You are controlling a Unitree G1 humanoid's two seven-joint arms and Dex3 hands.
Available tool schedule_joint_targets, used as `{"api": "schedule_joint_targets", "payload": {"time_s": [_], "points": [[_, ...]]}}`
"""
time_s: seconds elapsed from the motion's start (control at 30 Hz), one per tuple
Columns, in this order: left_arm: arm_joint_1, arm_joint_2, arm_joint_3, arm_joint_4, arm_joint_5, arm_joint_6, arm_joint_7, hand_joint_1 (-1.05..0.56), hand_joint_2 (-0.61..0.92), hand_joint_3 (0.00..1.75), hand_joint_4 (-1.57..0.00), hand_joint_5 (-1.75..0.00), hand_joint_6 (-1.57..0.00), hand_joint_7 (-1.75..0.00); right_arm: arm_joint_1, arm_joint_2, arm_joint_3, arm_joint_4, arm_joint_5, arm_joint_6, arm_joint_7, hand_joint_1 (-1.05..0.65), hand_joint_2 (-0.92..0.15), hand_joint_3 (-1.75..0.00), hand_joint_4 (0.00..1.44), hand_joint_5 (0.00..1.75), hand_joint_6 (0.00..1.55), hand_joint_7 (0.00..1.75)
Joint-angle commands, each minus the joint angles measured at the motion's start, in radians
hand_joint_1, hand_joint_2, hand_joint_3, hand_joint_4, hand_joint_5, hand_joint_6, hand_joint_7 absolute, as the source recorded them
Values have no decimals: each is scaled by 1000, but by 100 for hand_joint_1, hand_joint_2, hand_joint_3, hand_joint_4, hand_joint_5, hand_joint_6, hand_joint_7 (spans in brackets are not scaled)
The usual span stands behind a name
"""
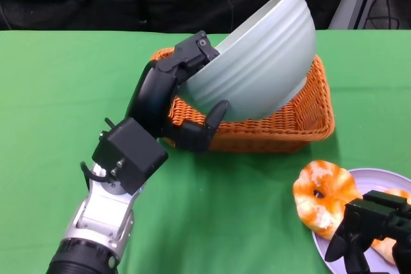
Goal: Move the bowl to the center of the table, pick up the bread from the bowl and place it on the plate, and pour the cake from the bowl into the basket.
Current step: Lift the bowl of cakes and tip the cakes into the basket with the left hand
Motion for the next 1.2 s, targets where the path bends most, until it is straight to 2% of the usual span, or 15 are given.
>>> {"api": "schedule_joint_targets", "payload": {"time_s": [0.03,0.27,0.57,0.9,1.2], "points": [[-20,-33,22,-41,-25,30,10,-15,27,165,-101,-175,-82,-175,11,-7,4,-3,1,-11,-6,1,-4,-175,105,164,101,140],[-14,-122,46,-74,-56,133,19,-21,26,165,-97,-175,-81,-175,13,-14,0,6,0,-18,-7,1,-5,-175,105,162,101,138],[-16,-199,107,-107,-171,273,4,-20,22,164,-97,-175,-82,-175,16,-12,3,9,-1,-23,-13,-1,-6,-175,105,162,101,138],[-34,-267,171,-117,-286,401,19,-17,24,164,-102,-175,-85,-175,23,-25,0,3,4,-19,0,0,-6,-175,104,160,100,138],[-32,-311,225,-146,-383,532,32,-13,33,164,-102,-175,-86,-175,25,-26,2,0,10,-12,7,-1,-5,-175,105,158,100,137]]}}
